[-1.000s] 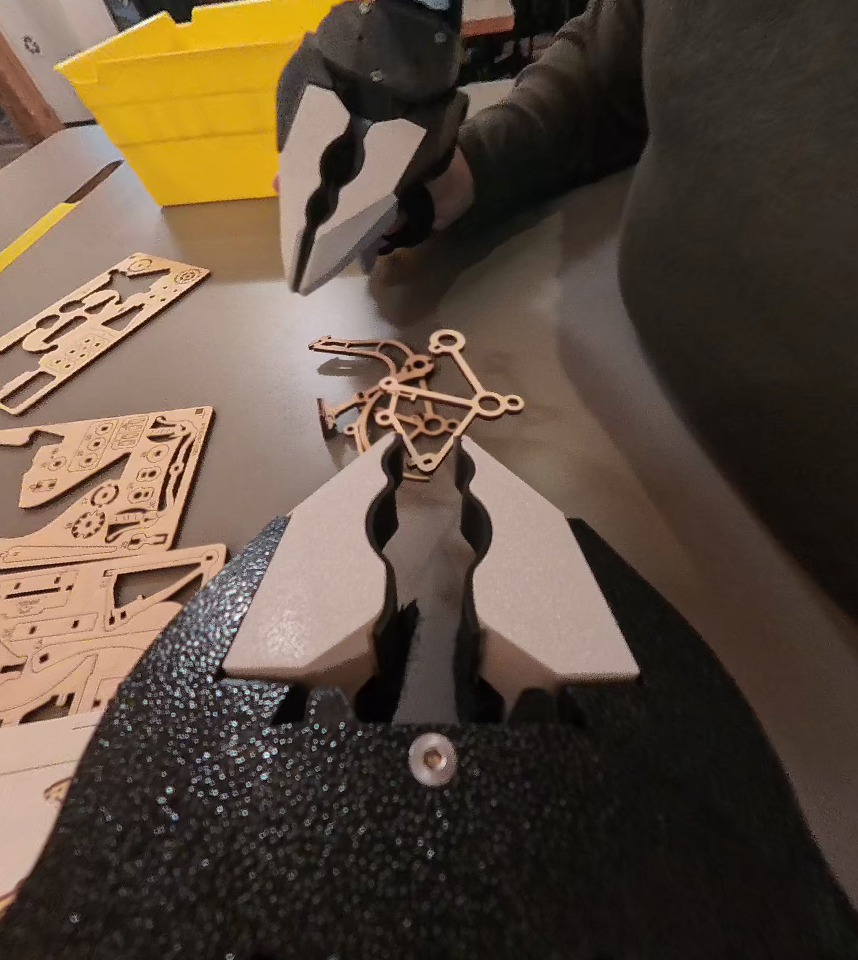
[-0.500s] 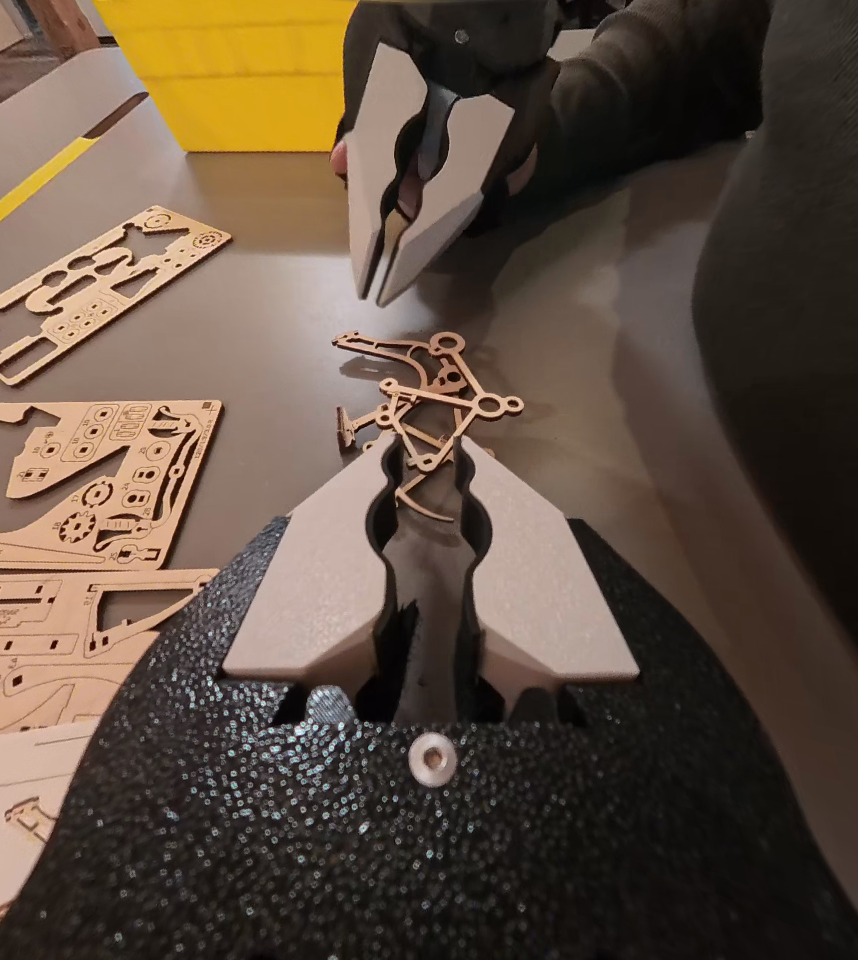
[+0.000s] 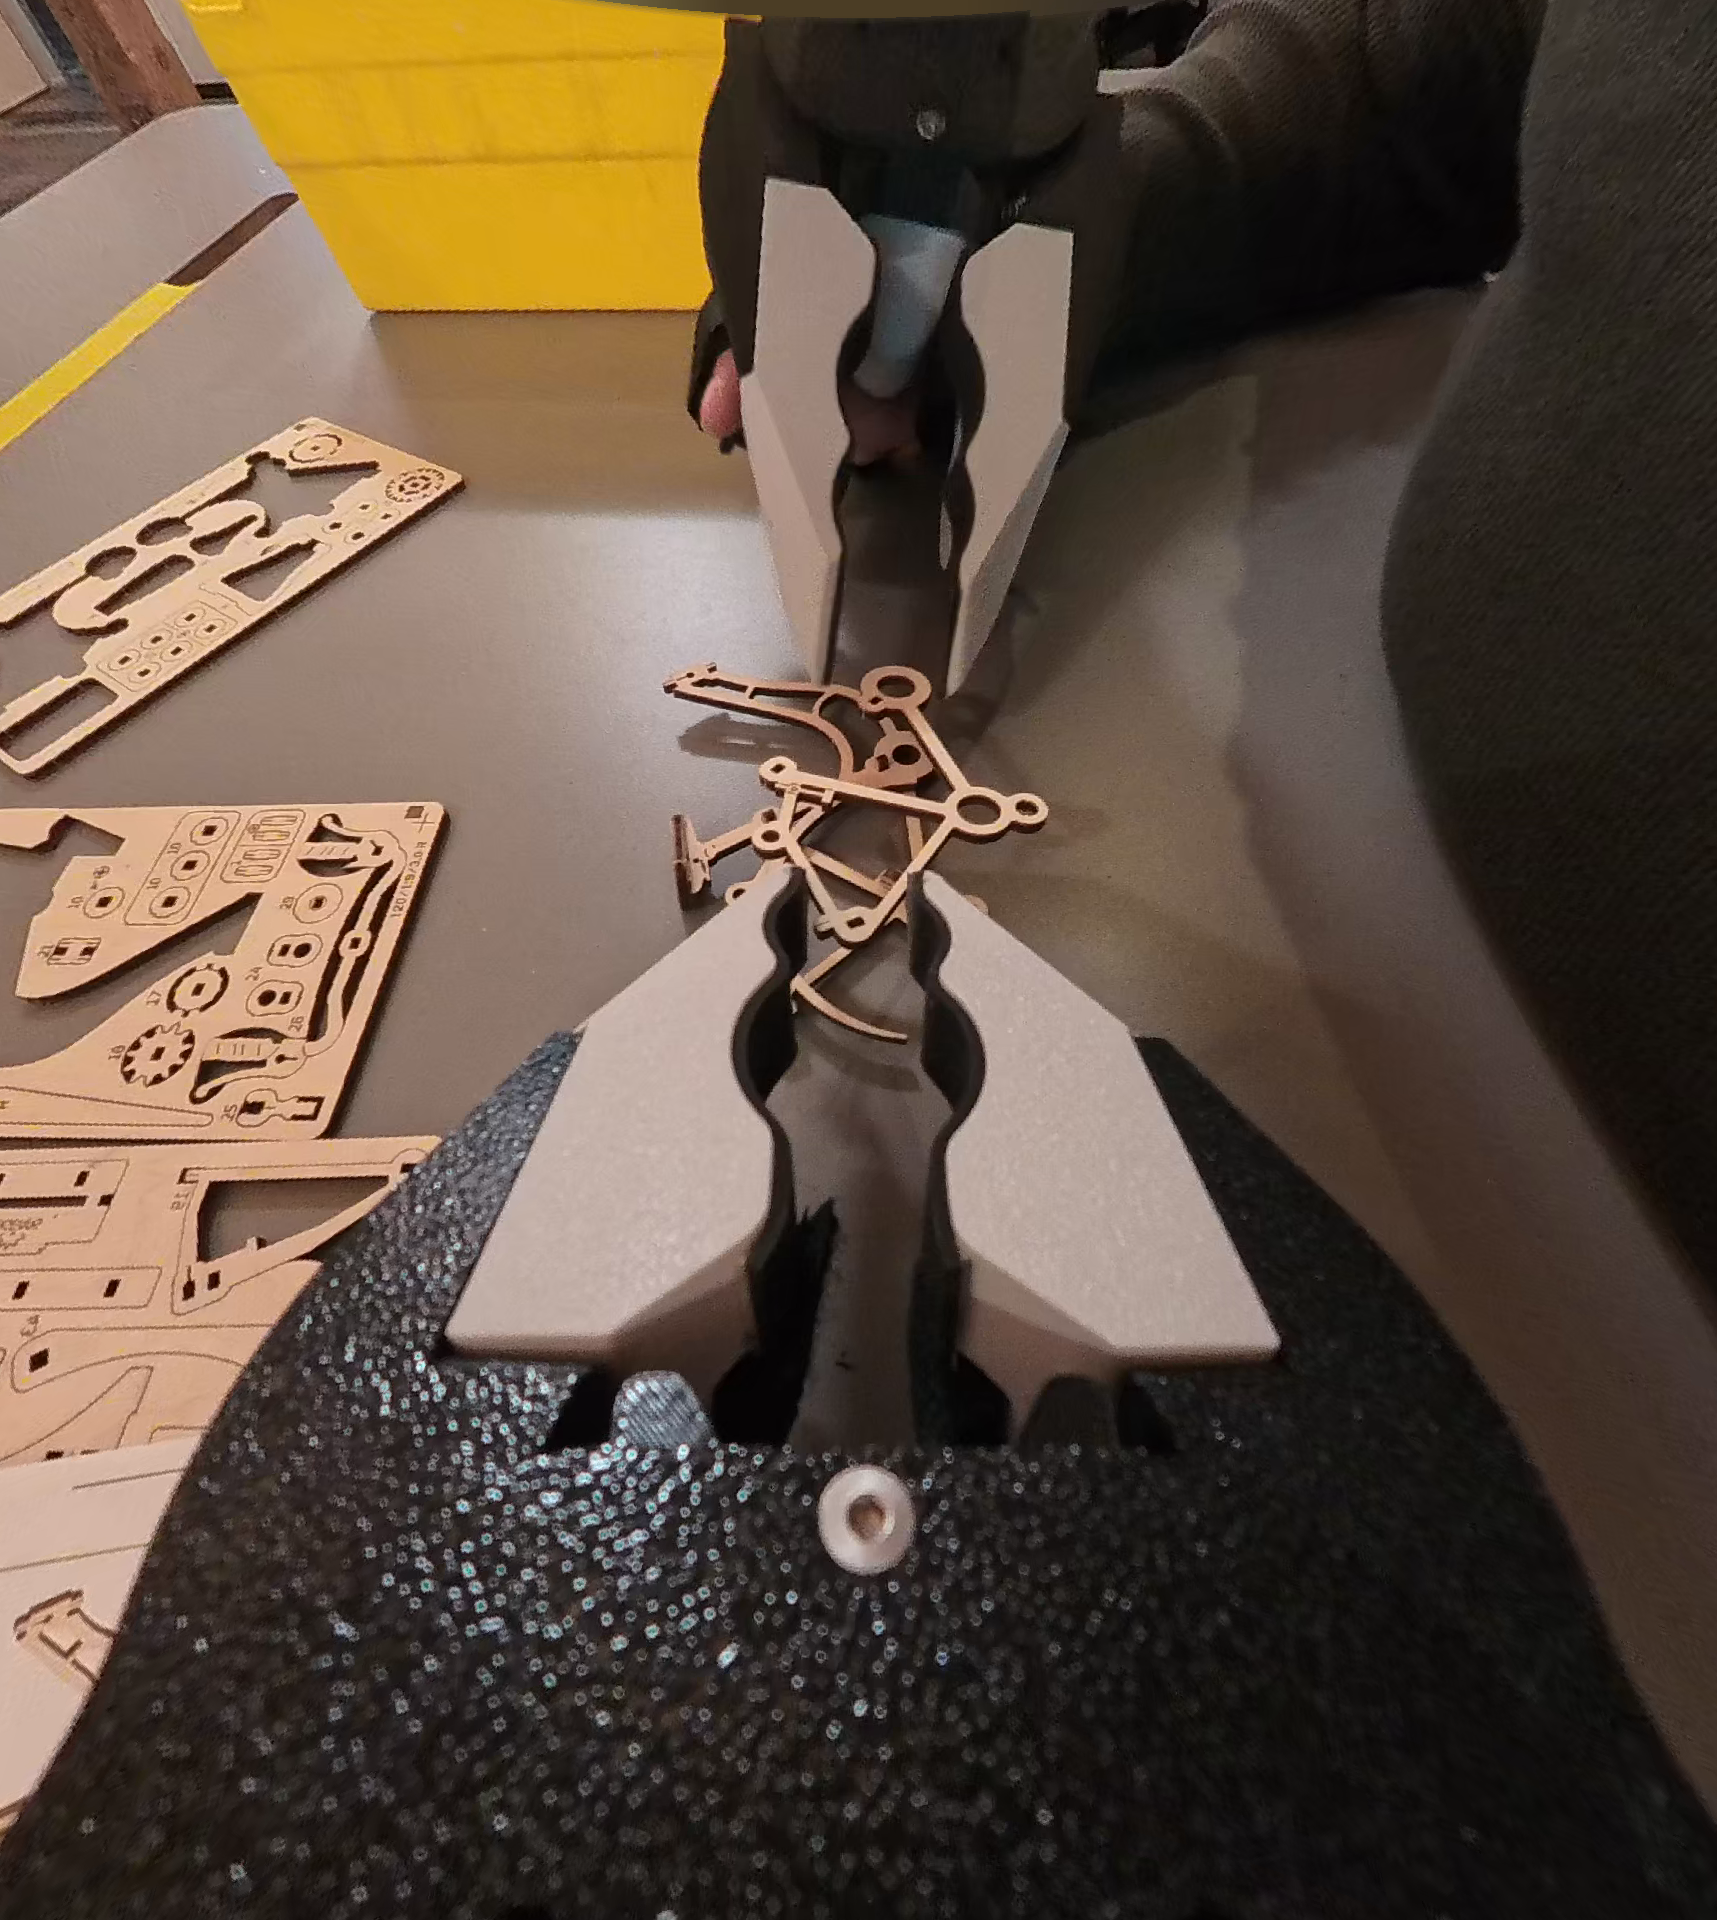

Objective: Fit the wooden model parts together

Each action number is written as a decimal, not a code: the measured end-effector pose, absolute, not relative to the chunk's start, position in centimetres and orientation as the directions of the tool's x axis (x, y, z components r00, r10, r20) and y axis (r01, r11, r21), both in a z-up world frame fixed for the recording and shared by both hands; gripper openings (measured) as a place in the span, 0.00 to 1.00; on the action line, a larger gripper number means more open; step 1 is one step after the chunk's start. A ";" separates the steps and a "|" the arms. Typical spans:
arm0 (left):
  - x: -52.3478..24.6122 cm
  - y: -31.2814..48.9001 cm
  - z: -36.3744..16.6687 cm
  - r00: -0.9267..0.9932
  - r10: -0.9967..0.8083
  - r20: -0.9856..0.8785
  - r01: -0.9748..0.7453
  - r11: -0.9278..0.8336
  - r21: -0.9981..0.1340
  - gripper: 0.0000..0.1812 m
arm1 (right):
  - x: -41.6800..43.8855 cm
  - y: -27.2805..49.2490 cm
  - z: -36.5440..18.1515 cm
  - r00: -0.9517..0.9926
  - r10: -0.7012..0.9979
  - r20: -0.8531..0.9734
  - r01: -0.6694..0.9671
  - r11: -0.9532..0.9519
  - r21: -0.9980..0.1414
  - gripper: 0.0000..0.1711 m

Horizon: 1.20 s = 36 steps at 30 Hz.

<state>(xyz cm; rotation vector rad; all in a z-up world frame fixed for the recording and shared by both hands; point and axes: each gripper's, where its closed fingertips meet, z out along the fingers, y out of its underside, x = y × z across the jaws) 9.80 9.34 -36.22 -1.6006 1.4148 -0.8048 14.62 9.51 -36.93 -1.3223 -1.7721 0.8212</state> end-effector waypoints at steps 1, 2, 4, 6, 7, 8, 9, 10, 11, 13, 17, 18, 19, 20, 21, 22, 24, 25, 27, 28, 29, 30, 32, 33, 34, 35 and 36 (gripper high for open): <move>9.8 9.4 -36.2 0.160 -0.985 -0.063 -0.451 -0.016 -0.892 0.09 | 14.6 9.5 -37.0 -0.170 0.966 0.194 0.478 0.253 -0.841 0.12; 9.8 9.4 -36.2 0.160 -0.985 -0.063 -0.451 -0.016 -0.892 0.09 | 14.6 9.5 -37.0 -0.170 0.967 0.191 0.480 0.251 -0.841 0.10; 9.7 9.4 -36.2 0.161 -0.985 -0.064 -0.450 -0.016 -0.893 0.09 | 14.5 9.4 -37.0 -0.173 0.967 0.185 0.483 0.247 -0.840 0.09; 9.7 9.4 -36.2 0.158 -0.986 -0.061 -0.449 -0.017 -0.893 0.09 | 14.5 9.4 -37.1 -0.174 0.968 0.181 0.485 0.245 -0.840 0.08; 9.7 9.3 -36.2 0.156 -0.986 -0.061 -0.450 -0.016 -0.893 0.09 | 14.5 9.3 -37.1 -0.175 0.968 0.178 0.485 0.242 -0.840 0.08; 9.7 9.3 -36.2 0.154 -0.986 -0.063 -0.453 -0.013 -0.892 0.09 | 14.5 9.3 -37.1 -0.176 0.969 0.172 0.485 0.238 -0.842 0.09; 9.7 9.3 -36.3 0.152 -0.986 -0.065 -0.457 -0.012 -0.889 0.09 | 14.5 9.3 -37.0 -0.176 0.970 0.166 0.484 0.232 -0.844 0.08; 9.7 9.2 -36.4 0.147 -0.987 -0.066 -0.461 -0.009 -0.888 0.09 | 14.5 9.2 -37.0 -0.179 0.971 0.160 0.481 0.228 -0.846 0.08; 9.6 9.1 -36.5 0.141 -0.988 -0.065 -0.465 -0.008 -0.885 0.09 | 14.5 9.1 -36.9 -0.182 0.972 0.152 0.479 0.222 -0.849 0.08; 9.6 8.9 -36.6 0.130 -0.989 -0.064 -0.472 -0.005 -0.881 0.09 | 14.5 8.8 -36.9 -0.189 0.971 0.144 0.478 0.219 -0.851 0.08; 9.6 8.7 -36.4 0.115 -0.991 -0.065 -0.462 0.005 -0.887 0.09 | 14.4 8.7 -37.0 -0.192 0.967 0.168 0.477 0.241 -0.845 0.10; 9.6 8.7 -36.3 0.114 -0.991 -0.063 -0.459 0.004 -0.889 0.09 | 14.4 8.7 -37.0 -0.193 0.967 0.169 0.479 0.243 -0.844 0.10; 9.6 8.7 -36.3 0.116 -0.991 -0.063 -0.457 0.003 -0.889 0.09 | 14.4 8.6 -37.1 -0.196 0.966 0.168 0.482 0.244 -0.841 0.09; 9.6 8.7 -36.3 0.116 -0.991 -0.062 -0.458 0.002 -0.889 0.09 | 14.4 8.7 -37.1 -0.194 0.966 0.168 0.483 0.244 -0.841 0.09; 9.6 8.7 -36.4 0.117 -0.991 -0.064 -0.459 0.003 -0.888 0.09 | 14.4 8.7 -37.1 -0.192 0.967 0.170 0.482 0.243 -0.842 0.09; 9.6 8.8 -36.4 0.119 -0.991 -0.066 -0.461 0.004 -0.888 0.09 | 14.4 8.7 -37.0 -0.189 0.967 0.169 0.481 0.241 -0.843 0.08; 9.6 8.9 -36.4 0.124 -0.990 -0.063 -0.463 -0.002 -0.886 0.09 | 14.4 8.8 -37.0 -0.180 0.970 0.165 0.482 0.234 -0.844 0.09; 9.5 8.9 -36.5 0.128 -0.990 -0.058 -0.464 -0.008 -0.886 0.09 | 14.3 8.9 -37.0 -0.174 0.971 0.165 0.485 0.230 -0.844 0.09; 9.5 9.0 -36.5 0.135 -0.990 -0.050 -0.467 -0.019 -0.884 0.09 | 14.3 8.9 -37.1 -0.158 0.974 0.159 0.493 0.218 -0.842 0.09; 9.5 9.1 -36.6 0.139 -0.989 -0.047 -0.470 -0.024 -0.882 0.09 | 14.3 9.0 -37.1 -0.149 0.976 0.156 0.499 0.211 -0.841 0.09; 9.5 9.2 -36.6 0.146 -0.988 -0.046 -0.471 -0.029 -0.882 0.09 | 14.3 9.1 -37.2 -0.137 0.978 0.156 0.505 0.205 -0.838 0.09; 9.5 9.4 -36.6 0.152 -0.987 -0.047 -0.471 -0.031 -0.882 0.09 | 14.3 9.2 -37.3 -0.126 0.980 0.157 0.511 0.199 -0.836 0.09; 9.5 9.6 -36.6 0.164 -0.985 -0.048 -0.472 -0.036 -0.881 0.09 | 14.3 9.3 -37.4 -0.103 0.983 0.152 0.522 0.183 -0.833 0.09; 9.5 9.8 -36.7 0.170 -0.984 -0.047 -0.476 -0.040 -0.879 0.09 | 14.3 9.4 -37.4 -0.093 0.984 0.151 0.527 0.177 -0.831 0.09; 9.5 9.9 -36.8 0.176 -0.983 -0.047 -0.480 -0.044 -0.876 0.09 | 14.3 9.5 -37.5 -0.082 0.985 0.152 0.532 0.172 -0.829 0.09; 9.5 10.0 -36.8 0.180 -0.982 -0.049 -0.483 -0.045 -0.875 0.09 | 14.3 9.5 -37.5 -0.072 0.986 0.152 0.536 0.166 -0.828 0.09; 9.5 10.1 -36.9 0.184 -0.982 -0.052 -0.486 -0.045 -0.873 0.09 | 14.3 9.6 -37.5 -0.059 0.987 0.152 0.540 0.159 -0.827 0.09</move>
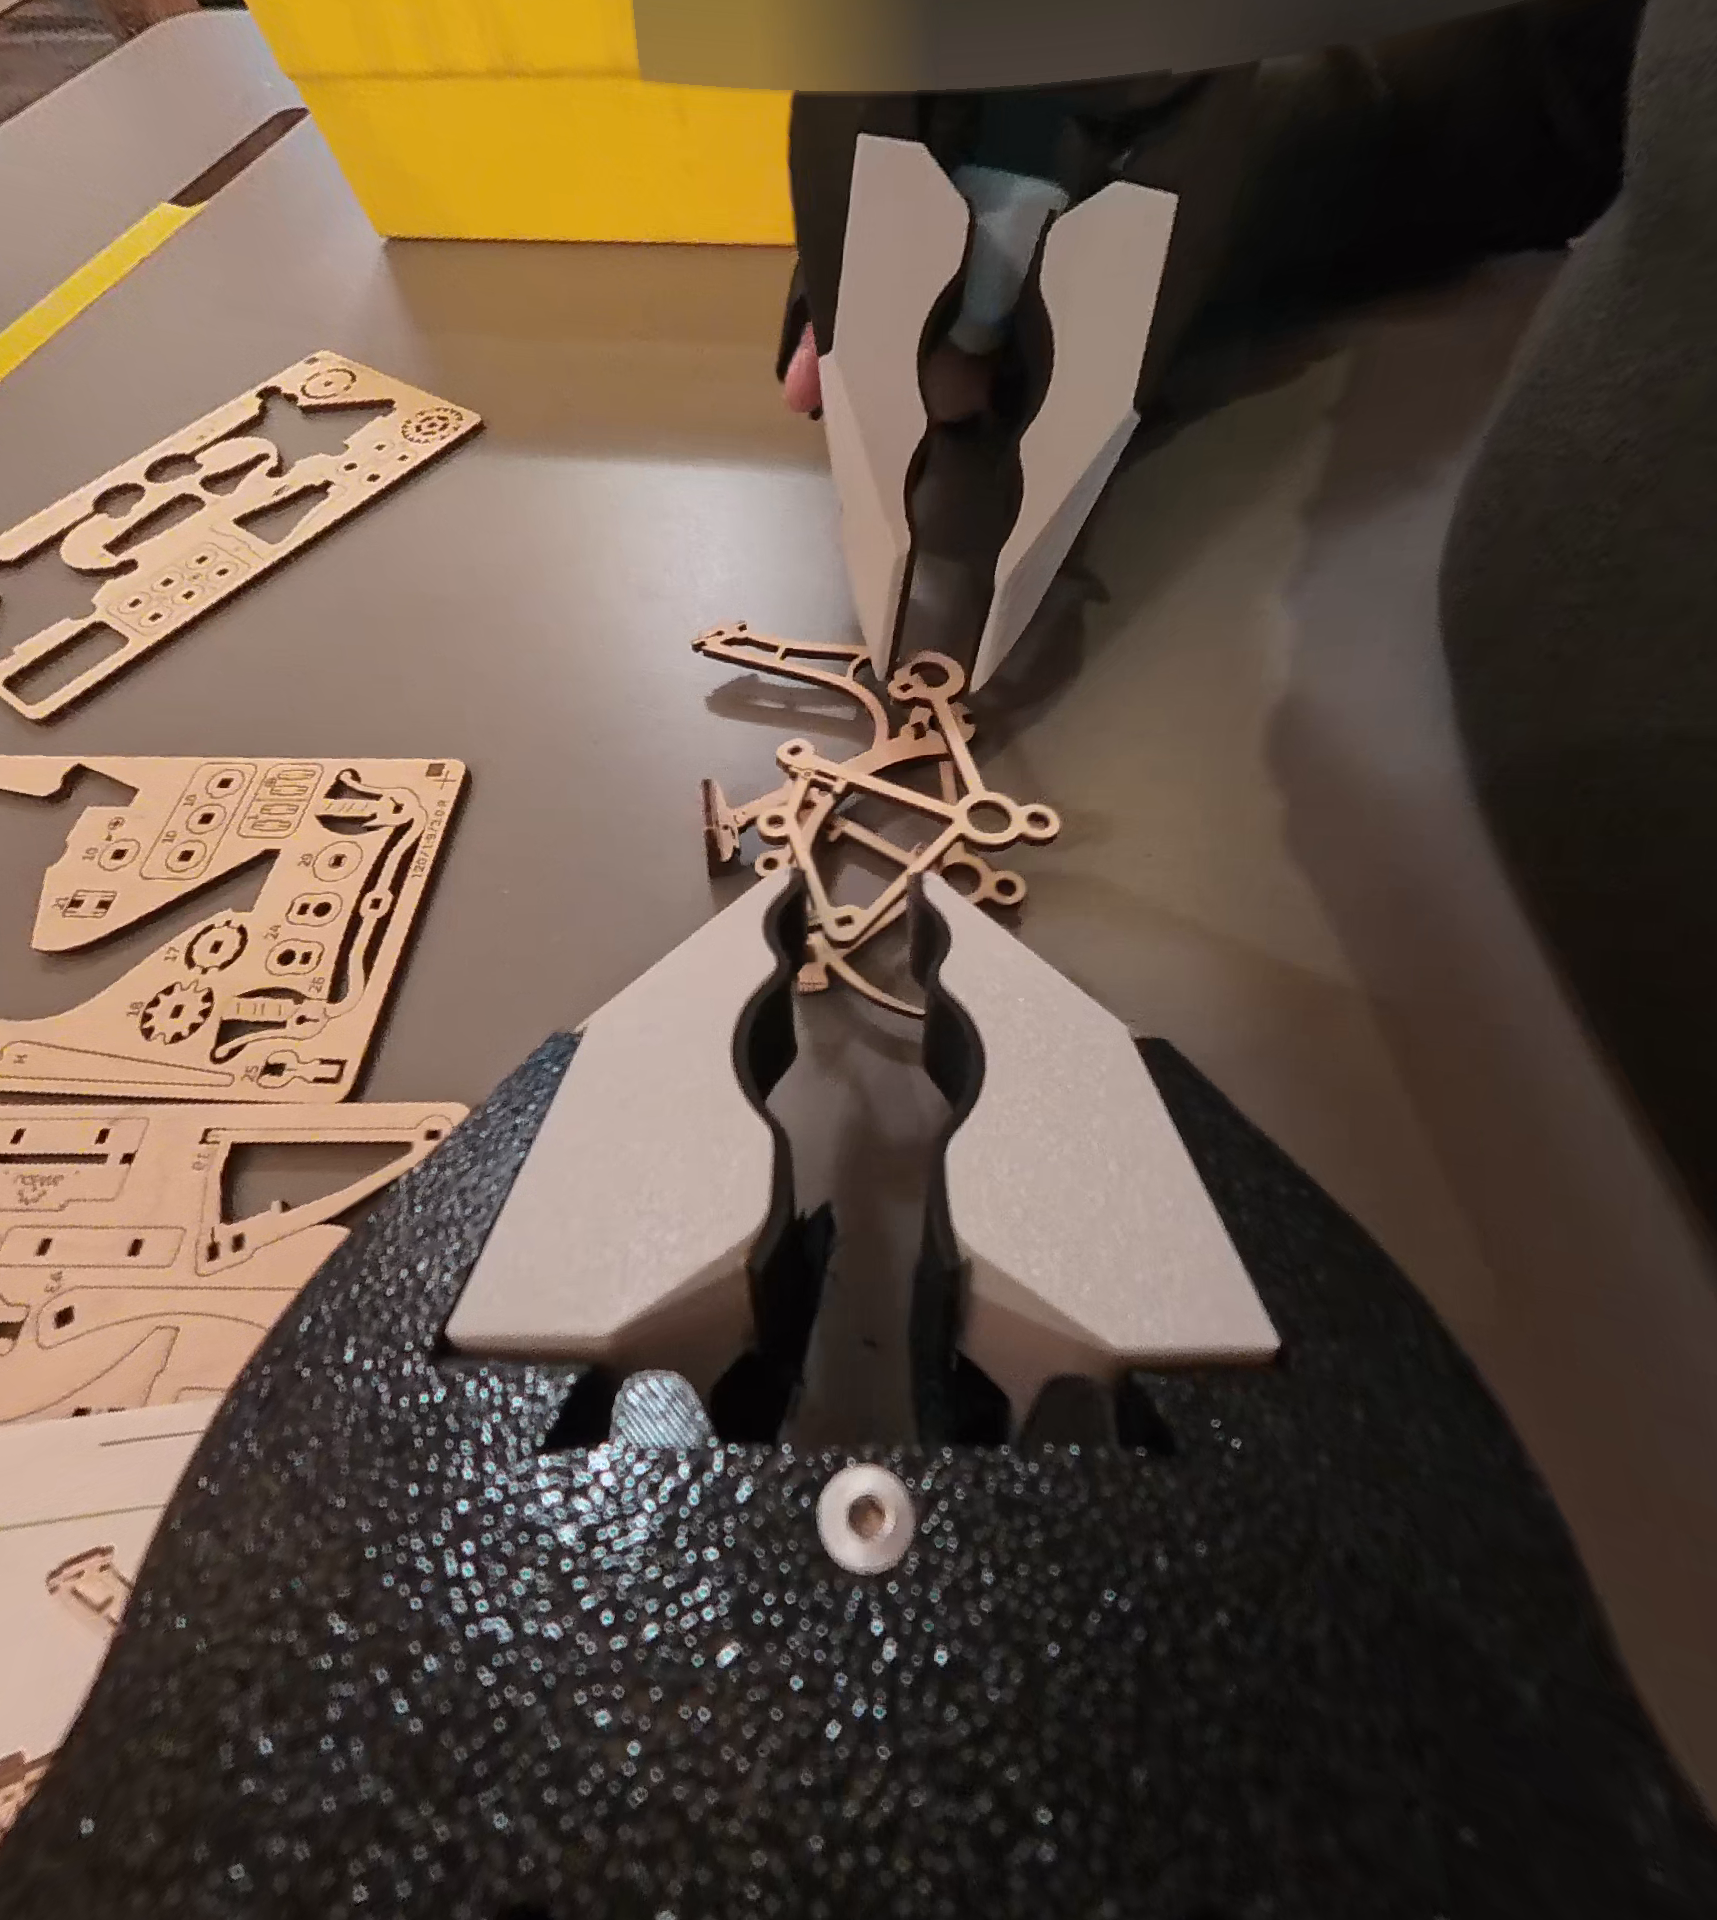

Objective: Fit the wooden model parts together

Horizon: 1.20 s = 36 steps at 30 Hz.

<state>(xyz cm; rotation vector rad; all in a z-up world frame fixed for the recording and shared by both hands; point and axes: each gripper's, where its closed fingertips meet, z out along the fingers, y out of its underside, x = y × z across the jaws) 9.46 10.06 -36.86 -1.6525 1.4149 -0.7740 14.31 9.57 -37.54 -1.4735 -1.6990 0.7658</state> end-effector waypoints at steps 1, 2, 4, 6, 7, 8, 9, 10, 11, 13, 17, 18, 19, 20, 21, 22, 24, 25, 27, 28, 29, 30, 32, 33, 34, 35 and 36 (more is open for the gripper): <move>9.5 10.1 -36.9 0.187 -0.981 -0.053 -0.490 -0.047 -0.870 0.09 | 14.3 9.6 -37.6 -0.046 0.987 0.151 0.544 0.151 -0.825 0.09; 9.5 10.2 -37.0 0.188 -0.981 -0.052 -0.496 -0.049 -0.867 0.09 | 14.4 9.5 -37.7 -0.033 0.988 0.150 0.550 0.143 -0.823 0.09; 9.5 10.2 -37.3 0.189 -0.980 -0.057 -0.511 -0.048 -0.858 0.09 | 14.4 9.4 -37.8 -0.006 0.989 0.149 0.564 0.127 -0.816 0.09; 9.6 10.3 -37.5 0.187 -0.980 -0.072 -0.526 -0.038 -0.850 0.09 | 14.5 9.3 -38.1 0.018 0.989 0.149 0.582 0.111 -0.805 0.08; 9.6 10.3 -37.6 0.186 -0.979 -0.078 -0.532 -0.033 -0.846 0.09 | 14.5 9.3 -38.3 0.025 0.988 0.153 0.591 0.109 -0.799 0.08; 9.6 10.3 -37.7 0.186 -0.979 -0.082 -0.538 -0.031 -0.842 0.09 | 14.5 9.3 -38.4 0.033 0.987 0.154 0.599 0.104 -0.794 0.09; 9.6 10.3 -37.8 0.186 -0.979 -0.083 -0.543 -0.032 -0.839 0.09 | 14.5 9.3 -38.5 0.041 0.987 0.153 0.604 0.097 -0.791 0.09; 9.6 10.4 -37.9 0.189 -0.978 -0.083 -0.547 -0.035 -0.837 0.09 | 14.4 9.3 -38.5 0.049 0.987 0.150 0.606 0.090 -0.790 0.09; 9.6 10.5 -37.9 0.193 -0.978 -0.083 -0.549 -0.037 -0.835 0.09 | 14.4 9.4 -38.5 0.058 0.987 0.147 0.606 0.082 -0.791 0.09; 9.5 10.6 -38.0 0.197 -0.977 -0.079 -0.551 -0.044 -0.833 0.09 | 14.4 9.4 -38.5 0.069 0.987 0.144 0.608 0.073 -0.790 0.09; 9.5 10.7 -38.0 0.199 -0.977 -0.071 -0.553 -0.053 -0.831 0.09 | 14.3 9.3 -38.5 0.072 0.981 0.179 0.624 0.095 -0.775 0.08; 9.5 10.7 -38.1 0.200 -0.977 -0.071 -0.556 -0.053 -0.829 0.09 | 14.3 9.3 -38.4 0.072 0.980 0.186 0.627 0.100 -0.772 0.08; 9.4 10.7 -38.2 0.201 -0.977 -0.071 -0.560 -0.055 -0.827 0.09 | 14.3 9.3 -38.4 0.075 0.979 0.191 0.629 0.102 -0.770 0.08; 9.4 10.7 -38.2 0.201 -0.977 -0.069 -0.563 -0.058 -0.824 0.09 | 14.3 9.3 -38.4 0.076 0.979 0.191 0.630 0.101 -0.770 0.08; 9.4 10.7 -38.3 0.201 -0.977 -0.067 -0.565 -0.060 -0.823 0.09 | 14.3 9.3 -38.4 0.079 0.979 0.188 0.632 0.097 -0.769 0.08; 9.4 10.7 -38.3 0.201 -0.977 -0.064 -0.566 -0.062 -0.822 0.09 | 14.3 9.3 -38.4 0.082 0.979 0.185 0.635 0.091 -0.767 0.09; 9.4 10.7 -38.3 0.199 -0.978 -0.059 -0.567 -0.066 -0.821 0.09 | 14.3 9.3 -38.4 0.089 0.980 0.179 0.638 0.082 -0.766 0.09; 9.4 10.7 -38.3 0.198 -0.979 -0.055 -0.566 -0.068 -0.821 0.09 | 14.3 9.2 -38.3 0.094 0.980 0.177 0.639 0.077 -0.766 0.09; 9.5 10.8 -38.3 0.200 -0.979 -0.048 -0.562 -0.074 -0.824 0.09 | 14.3 9.2 -38.1 0.105 0.977 0.184 0.637 0.076 -0.767 0.08; 9.5 10.8 -38.2 0.199 -0.979 -0.044 -0.559 -0.077 -0.826 0.09 | 14.3 9.2 -38.1 0.109 0.977 0.184 0.638 0.073 -0.766 0.09; 9.5 10.7 -38.2 0.198 -0.979 -0.040 -0.558 -0.079 -0.826 0.09 | 14.3 9.2 -38.1 0.113 0.977 0.180 0.637 0.068 -0.768 0.09; 9.5 10.7 -38.2 0.197 -0.980 -0.037 -0.556 -0.080 -0.827 0.09 | 14.3 9.2 -38.1 0.117 0.978 0.175 0.636 0.062 -0.770 0.09; 9.5 10.7 -38.0 0.195 -0.980 -0.032 -0.547 -0.082 -0.833 0.09 | 14.3 9.1 -38.2 0.125 0.979 0.162 0.637 0.046 -0.770 0.08; 9.5 10.7 -37.9 0.195 -0.980 -0.027 -0.542 -0.085 -0.836 0.09 | 14.3 9.2 -38.3 0.131 0.979 0.158 0.637 0.039 -0.770 0.08; 9.5 10.7 -37.8 0.198 -0.980 -0.022 -0.537 -0.090 -0.839 0.10 | 14.4 9.2 -38.3 0.139 0.978 0.159 0.638 0.034 -0.769 0.09; 9.4 10.7 -37.8 0.199 -0.980 -0.014 -0.534 -0.096 -0.840 0.11 | 14.4 9.4 -38.4 0.145 0.976 0.163 0.641 0.032 -0.767 0.09; 9.4 10.6 -37.7 0.196 -0.981 -0.007 -0.530 -0.100 -0.842 0.11 | 14.5 9.4 -38.4 0.149 0.975 0.164 0.642 0.030 -0.766 0.09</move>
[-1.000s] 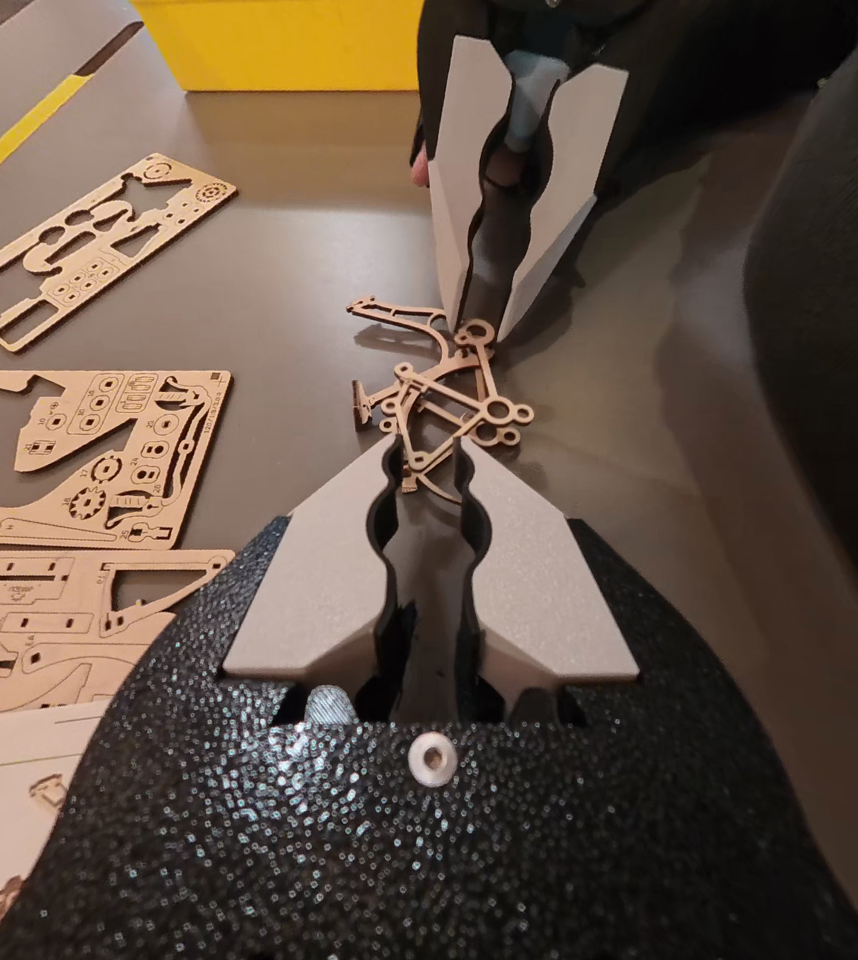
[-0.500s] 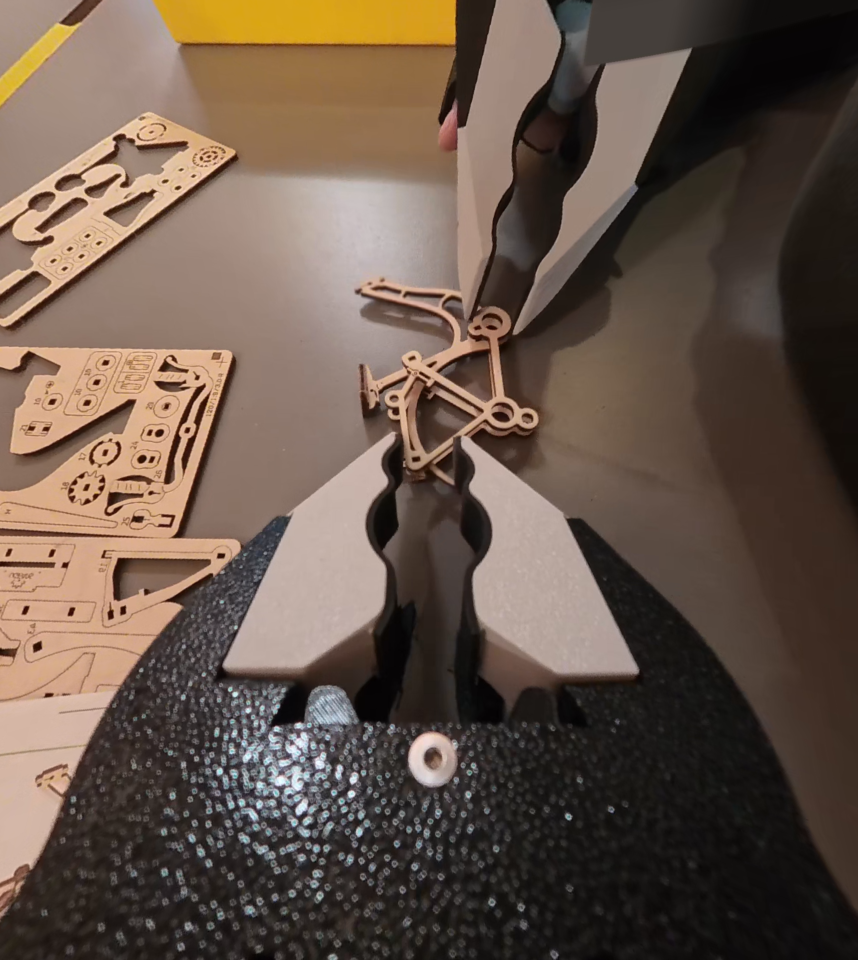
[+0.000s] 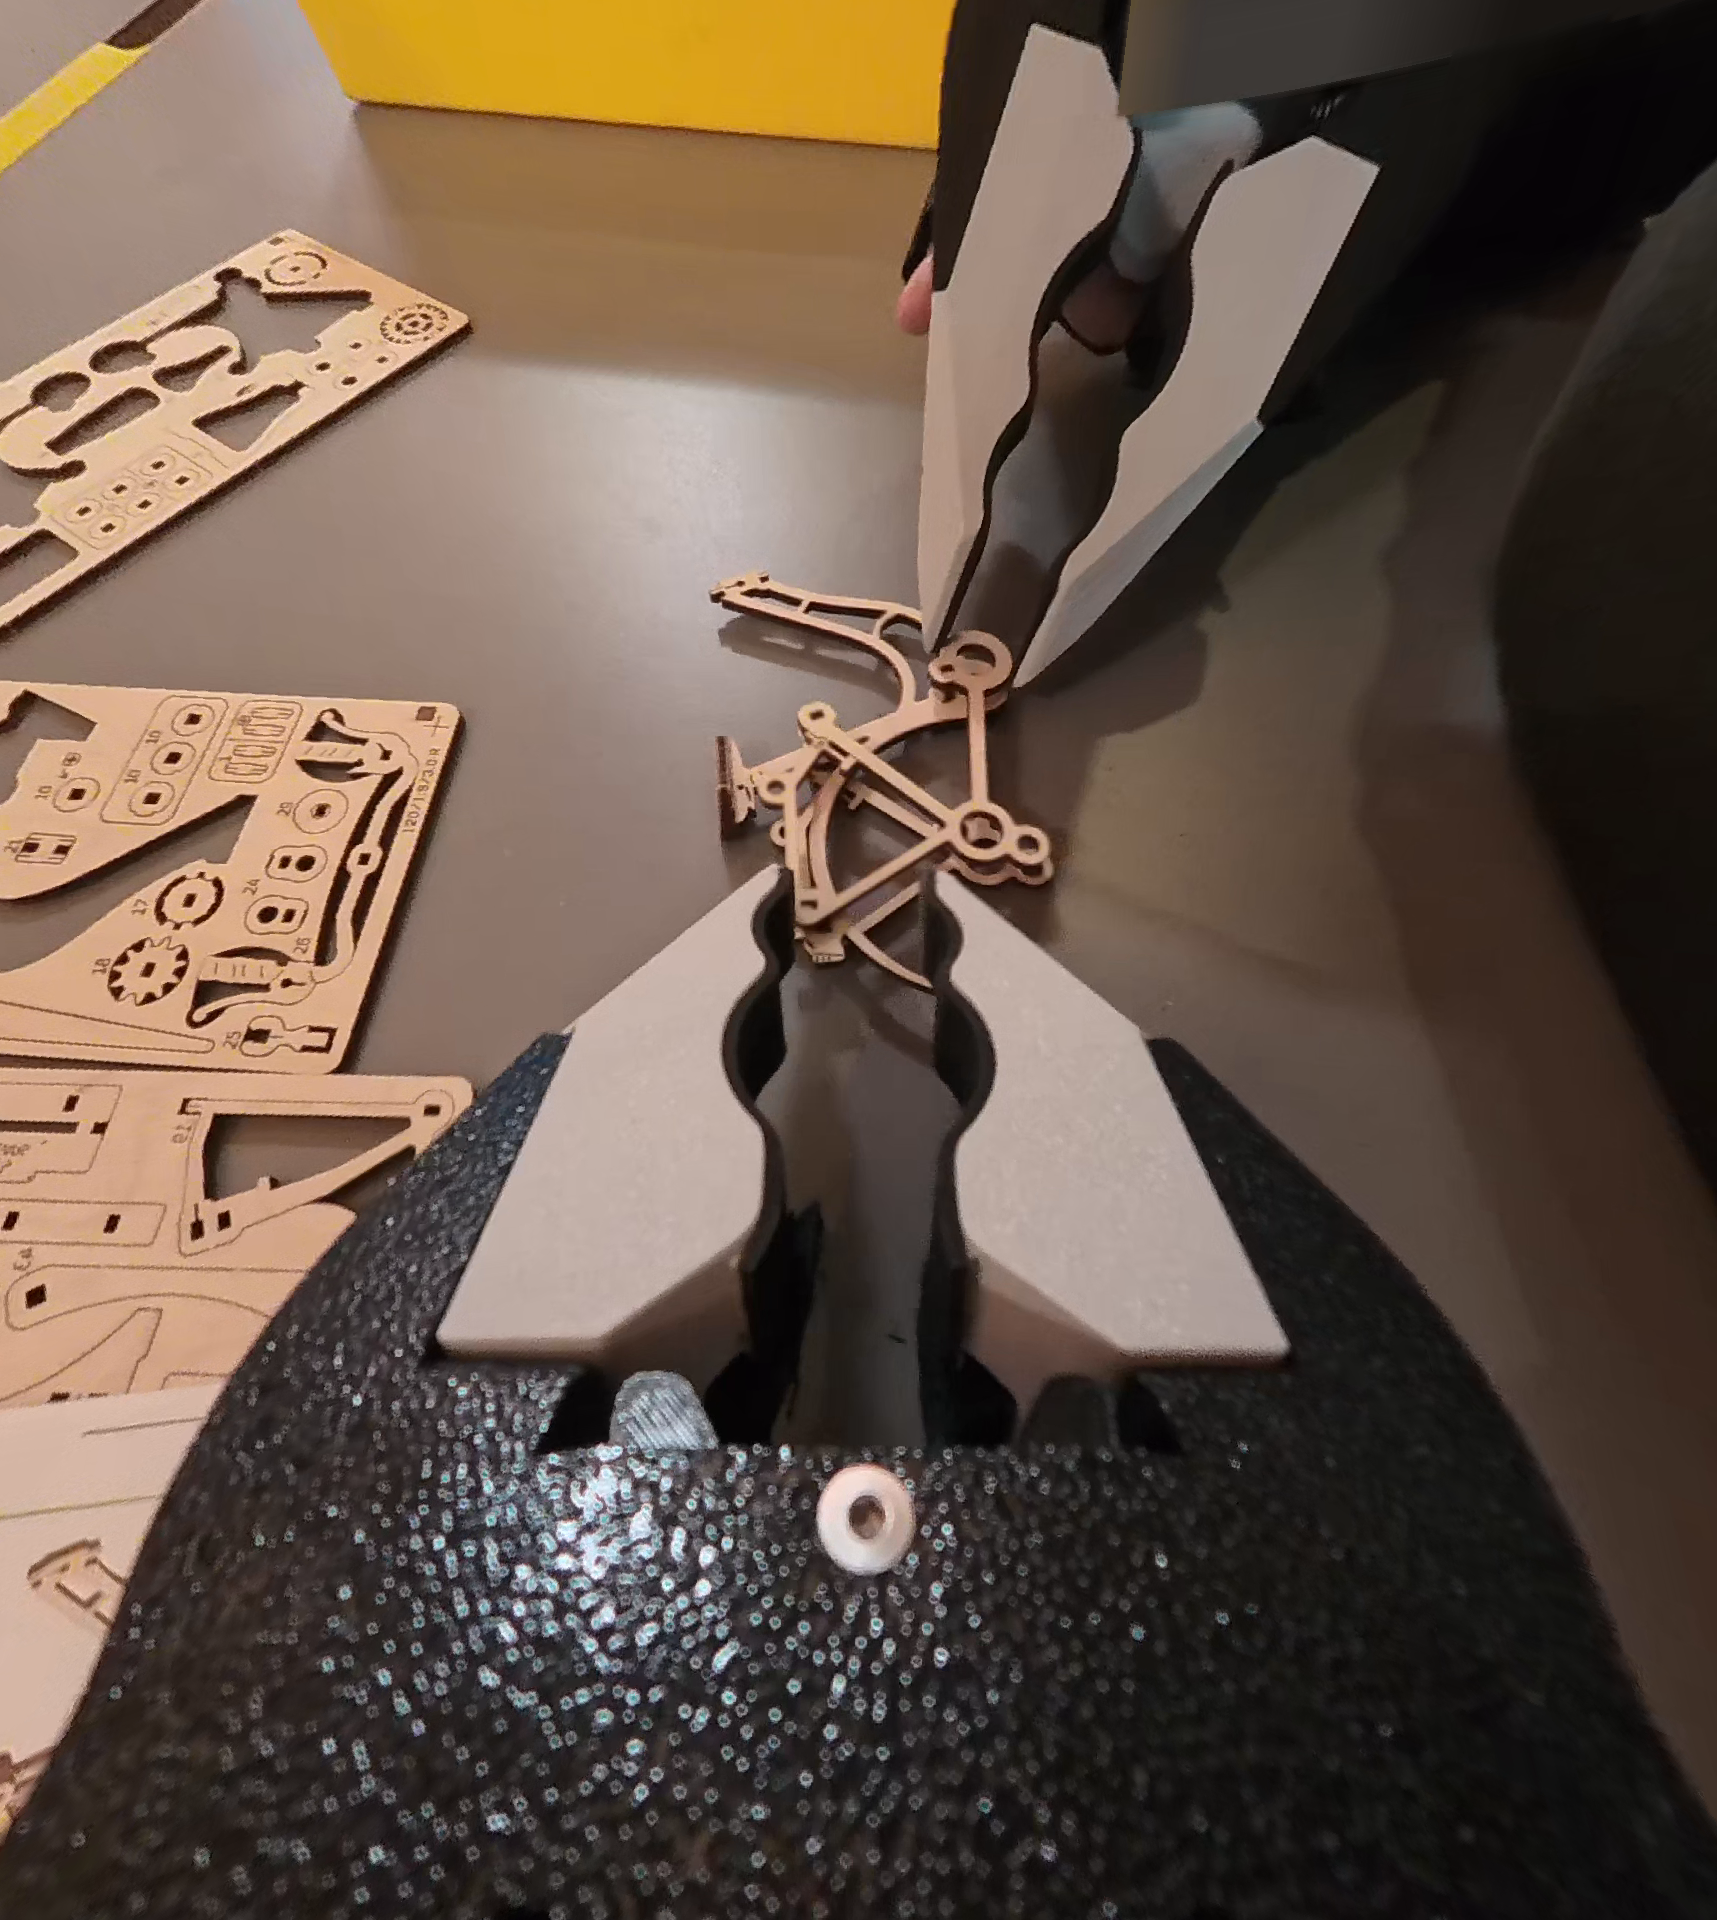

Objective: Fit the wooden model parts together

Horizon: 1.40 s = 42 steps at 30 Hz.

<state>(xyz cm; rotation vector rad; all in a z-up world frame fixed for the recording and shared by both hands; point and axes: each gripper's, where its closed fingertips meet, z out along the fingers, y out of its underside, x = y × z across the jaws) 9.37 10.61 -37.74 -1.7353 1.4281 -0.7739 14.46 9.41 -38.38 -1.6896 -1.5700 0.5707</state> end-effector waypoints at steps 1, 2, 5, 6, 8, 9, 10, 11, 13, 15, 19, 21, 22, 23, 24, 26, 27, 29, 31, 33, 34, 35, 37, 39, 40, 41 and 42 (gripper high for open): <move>9.3 10.6 -37.7 0.196 -0.981 -0.002 -0.528 -0.104 -0.843 0.12 | 14.5 9.4 -38.4 0.150 0.976 0.159 0.640 0.027 -0.768 0.09; 9.1 10.7 -37.7 0.197 -0.980 -0.001 -0.528 -0.105 -0.843 0.12 | 14.4 9.3 -38.3 0.151 0.977 0.153 0.637 0.022 -0.770 0.09; 8.8 10.7 -37.7 0.194 -0.981 -0.003 -0.531 -0.103 -0.841 0.11 | 14.5 9.3 -38.4 0.154 0.977 0.145 0.638 0.014 -0.770 0.09; 8.8 10.7 -37.7 0.192 -0.981 -0.005 -0.533 -0.100 -0.840 0.11 | 14.5 9.3 -38.4 0.156 0.977 0.143 0.637 0.011 -0.771 0.09; 8.7 10.7 -37.7 0.189 -0.982 -0.016 -0.537 -0.090 -0.839 0.11 | 14.4 9.3 -38.4 0.156 0.978 0.137 0.634 0.007 -0.773 0.09; 8.7 10.7 -37.7 0.189 -0.982 -0.022 -0.538 -0.085 -0.839 0.10 | 14.4 9.3 -38.4 0.157 0.978 0.135 0.634 0.005 -0.774 0.09; 8.6 10.7 -37.6 0.189 -0.982 -0.025 -0.538 -0.082 -0.839 0.10 | 14.3 9.2 -38.5 0.156 0.979 0.132 0.633 0.003 -0.774 0.09; 8.6 10.7 -37.5 0.189 -0.982 -0.027 -0.537 -0.080 -0.840 0.10 | 14.3 9.2 -38.5 0.157 0.979 0.129 0.633 0.001 -0.774 0.09; 8.6 10.7 -37.4 0.190 -0.981 -0.031 -0.534 -0.077 -0.842 0.09 | 14.3 9.2 -38.5 0.160 0.979 0.124 0.631 -0.004 -0.776 0.09; 8.5 10.8 -37.3 0.192 -0.981 -0.035 -0.533 -0.074 -0.843 0.08 | 14.2 9.2 -38.5 0.164 0.979 0.118 0.629 -0.012 -0.777 0.09; 8.5 11.0 -37.0 0.200 -0.977 -0.066 -0.521 -0.049 -0.852 0.06 | 14.2 9.1 -38.4 0.165 0.980 0.114 0.625 -0.014 -0.781 0.09; 8.6 10.9 -37.0 0.196 -0.979 -0.060 -0.520 -0.052 -0.853 0.06 | 14.2 9.1 -38.4 0.164 0.980 0.111 0.626 -0.017 -0.780 0.09; 8.6 10.8 -37.1 0.194 -0.979 -0.055 -0.522 -0.055 -0.851 0.06 | 14.2 9.1 -38.4 0.164 0.980 0.111 0.627 -0.017 -0.779 0.09; 8.6 10.8 -37.2 0.191 -0.980 -0.051 -0.525 -0.058 -0.849 0.06 | 14.2 9.0 -38.4 0.161 0.981 0.108 0.627 -0.018 -0.779 0.09; 8.7 10.7 -37.3 0.188 -0.981 -0.046 -0.528 -0.061 -0.847 0.06 | 14.2 9.0 -38.4 0.159 0.982 0.106 0.627 -0.017 -0.779 0.09; 8.8 10.6 -37.5 0.184 -0.982 -0.039 -0.531 -0.066 -0.845 0.06 | 14.2 8.9 -38.5 0.155 0.982 0.106 0.629 -0.015 -0.777 0.09; 8.8 10.6 -37.6 0.182 -0.983 -0.039 -0.533 -0.065 -0.844 0.06 | 14.2 8.9 -38.5 0.154 0.983 0.105 0.628 -0.015 -0.778 0.09; 8.8 10.6 -37.7 0.180 -0.983 -0.039 -0.537 -0.066 -0.841 0.06 | 14.2 8.9 -38.5 0.152 0.984 0.096 0.626 -0.021 -0.779 0.09; 8.8 10.5 -37.8 0.181 -0.983 -0.037 -0.544 -0.069 -0.836 0.06 | 14.2 8.8 -38.5 0.148 0.985 0.088 0.625 -0.024 -0.780 0.09; 8.6 10.6 -38.0 0.183 -0.982 -0.036 -0.556 -0.073 -0.828 0.06 | 14.2 8.8 -38.5 0.148 0.985 0.087 0.624 -0.024 -0.781 0.09; 8.5 10.6 -38.0 0.183 -0.982 -0.034 -0.559 -0.075 -0.826 0.05 | 14.2 8.8 -38.5 0.149 0.985 0.083 0.622 -0.028 -0.783 0.09; 8.4 10.6 -38.0 0.183 -0.983 -0.030 -0.560 -0.079 -0.825 0.05 | 14.2 8.8 -38.5 0.149 0.986 0.079 0.621 -0.031 -0.784 0.09; 8.3 10.6 -38.1 0.184 -0.983 -0.025 -0.562 -0.084 -0.823 0.04 | 14.2 8.7 -38.5 0.147 0.986 0.073 0.620 -0.035 -0.784 0.09; 8.2 10.5 -38.2 0.183 -0.983 -0.022 -0.570 -0.088 -0.817 0.03 | 14.2 8.7 -38.6 0.142 0.987 0.071 0.624 -0.034 -0.781 0.09; 8.2 10.5 -38.4 0.182 -0.983 -0.021 -0.576 -0.089 -0.812 0.02 | 14.2 8.6 -38.6 0.141 0.987 0.071 0.624 -0.033 -0.780 0.09; 8.2 10.5 -38.6 0.181 -0.983 -0.021 -0.584 -0.090 -0.807 0.02 | 14.2 8.6 -38.6 0.141 0.988 0.069 0.625 -0.034 -0.780 0.09; 8.2 10.5 -38.7 0.181 -0.983 -0.022 -0.591 -0.091 -0.802 0.02 | 14.2 8.6 -38.6 0.141 0.988 0.068 0.623 -0.035 -0.781 0.09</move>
